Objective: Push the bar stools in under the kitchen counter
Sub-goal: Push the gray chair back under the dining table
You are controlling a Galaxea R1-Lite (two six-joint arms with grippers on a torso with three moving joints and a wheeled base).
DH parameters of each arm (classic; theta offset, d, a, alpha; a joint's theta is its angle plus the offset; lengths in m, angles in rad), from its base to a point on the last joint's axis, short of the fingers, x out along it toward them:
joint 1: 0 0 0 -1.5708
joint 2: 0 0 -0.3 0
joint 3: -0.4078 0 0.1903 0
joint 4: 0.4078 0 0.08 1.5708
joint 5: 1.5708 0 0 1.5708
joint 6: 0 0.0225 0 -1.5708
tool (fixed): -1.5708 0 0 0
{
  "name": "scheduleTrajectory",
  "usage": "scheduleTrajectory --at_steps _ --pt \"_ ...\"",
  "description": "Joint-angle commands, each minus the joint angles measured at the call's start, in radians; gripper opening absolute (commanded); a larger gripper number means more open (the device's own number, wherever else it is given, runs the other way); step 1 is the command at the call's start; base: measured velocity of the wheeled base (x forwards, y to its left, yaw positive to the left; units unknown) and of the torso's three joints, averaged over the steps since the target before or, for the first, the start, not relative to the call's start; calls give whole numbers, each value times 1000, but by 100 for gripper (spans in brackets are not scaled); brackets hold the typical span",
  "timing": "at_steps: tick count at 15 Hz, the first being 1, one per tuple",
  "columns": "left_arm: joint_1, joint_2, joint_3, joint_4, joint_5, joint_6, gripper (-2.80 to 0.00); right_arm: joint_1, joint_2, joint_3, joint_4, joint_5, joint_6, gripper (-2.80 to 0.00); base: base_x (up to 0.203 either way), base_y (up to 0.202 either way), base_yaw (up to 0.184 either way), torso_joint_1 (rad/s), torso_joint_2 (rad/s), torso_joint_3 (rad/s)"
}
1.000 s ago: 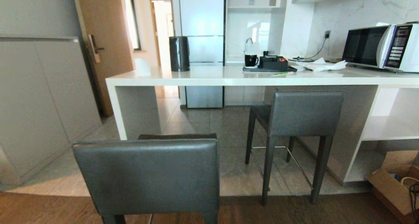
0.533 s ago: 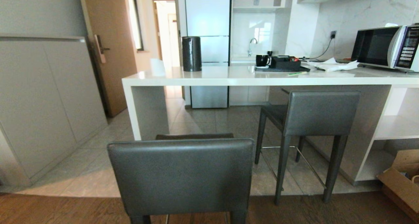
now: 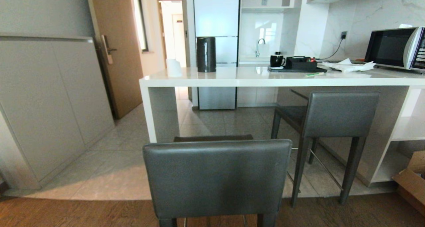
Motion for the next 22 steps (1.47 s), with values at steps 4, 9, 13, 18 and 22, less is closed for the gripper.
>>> scheduleTrajectory --at_steps 4,9,13,18,22 --pt "-1 0 -1 0 -13 36 -280 0 1 -3 -7 4 -14 -280 0 0 0 0 0 0" --pt "0 0 -7 -2 -24 72 -280 0 170 -112 -35 15 -15 -280 0 0 0 0 0 0" --pt "-3 155 -134 0 -122 3 -280 0 357 -121 -194 47 -10 -280 0 0 0 0 0 0" --pt "-39 649 -119 -321 -165 -13 -280 1 688 -119 -427 96 -5 -280 0 0 0 0 0 0" --pt "-68 1151 -83 -776 -173 -14 -280 39 1003 -107 -703 101 15 -280 0 0 0 0 0 0"
